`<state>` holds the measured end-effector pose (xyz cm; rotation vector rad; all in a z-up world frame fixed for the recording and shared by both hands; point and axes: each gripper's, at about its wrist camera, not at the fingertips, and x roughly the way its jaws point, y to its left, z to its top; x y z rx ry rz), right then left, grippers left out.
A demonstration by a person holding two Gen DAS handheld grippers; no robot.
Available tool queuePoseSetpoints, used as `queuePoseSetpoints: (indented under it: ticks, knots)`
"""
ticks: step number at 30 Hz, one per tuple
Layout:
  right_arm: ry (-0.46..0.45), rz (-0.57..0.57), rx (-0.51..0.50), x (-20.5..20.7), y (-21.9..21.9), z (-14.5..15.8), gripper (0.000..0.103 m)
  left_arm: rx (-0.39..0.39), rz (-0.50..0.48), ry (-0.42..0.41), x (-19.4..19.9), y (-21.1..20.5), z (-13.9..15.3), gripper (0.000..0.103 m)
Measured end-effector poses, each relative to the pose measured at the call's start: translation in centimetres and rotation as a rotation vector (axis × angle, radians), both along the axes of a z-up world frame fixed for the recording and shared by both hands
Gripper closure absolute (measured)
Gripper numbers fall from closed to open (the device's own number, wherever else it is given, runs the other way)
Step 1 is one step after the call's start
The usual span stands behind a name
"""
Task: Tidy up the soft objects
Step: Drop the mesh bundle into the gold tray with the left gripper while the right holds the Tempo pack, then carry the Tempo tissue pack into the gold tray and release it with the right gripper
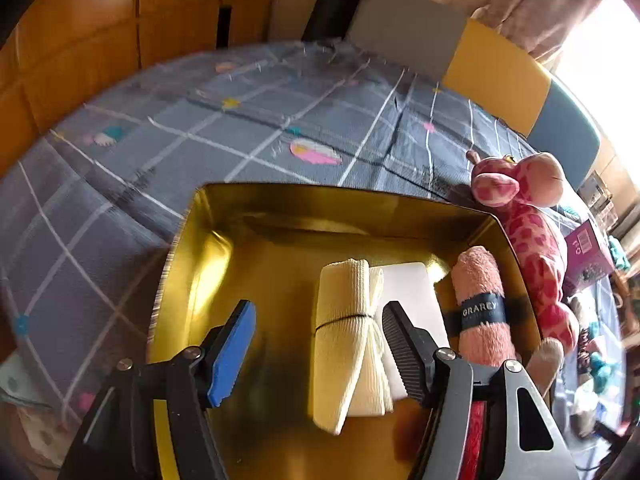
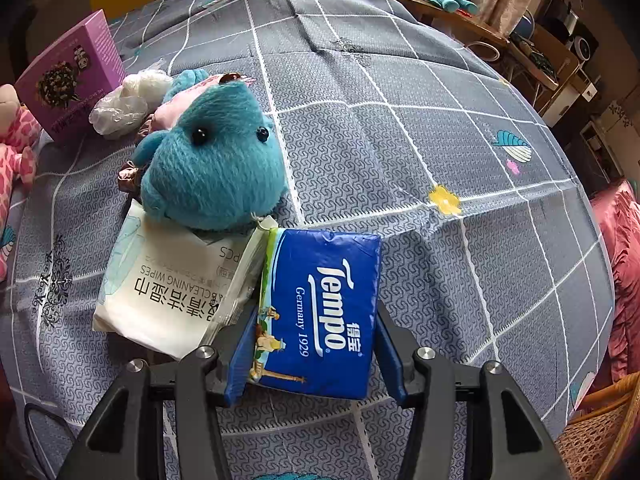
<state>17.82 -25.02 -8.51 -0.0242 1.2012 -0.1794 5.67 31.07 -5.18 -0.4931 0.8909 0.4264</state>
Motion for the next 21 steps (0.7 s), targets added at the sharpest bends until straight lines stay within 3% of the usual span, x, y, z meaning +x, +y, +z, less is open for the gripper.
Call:
queuePoseSetpoints:
  ticks: [11,21]
  knots:
    - [-0.005,0.008,-0.018,-0.4,0.5,-0.1,0.049,0.184,-0.06,-0.084,-4.5,-4.7,3.2,0.016]
    - [-0.007,0.012,-0.02,-0.5,0.6,0.1,0.049,0.244,-0.108,-0.136,-7.3,-8.2,4.8,0.0]
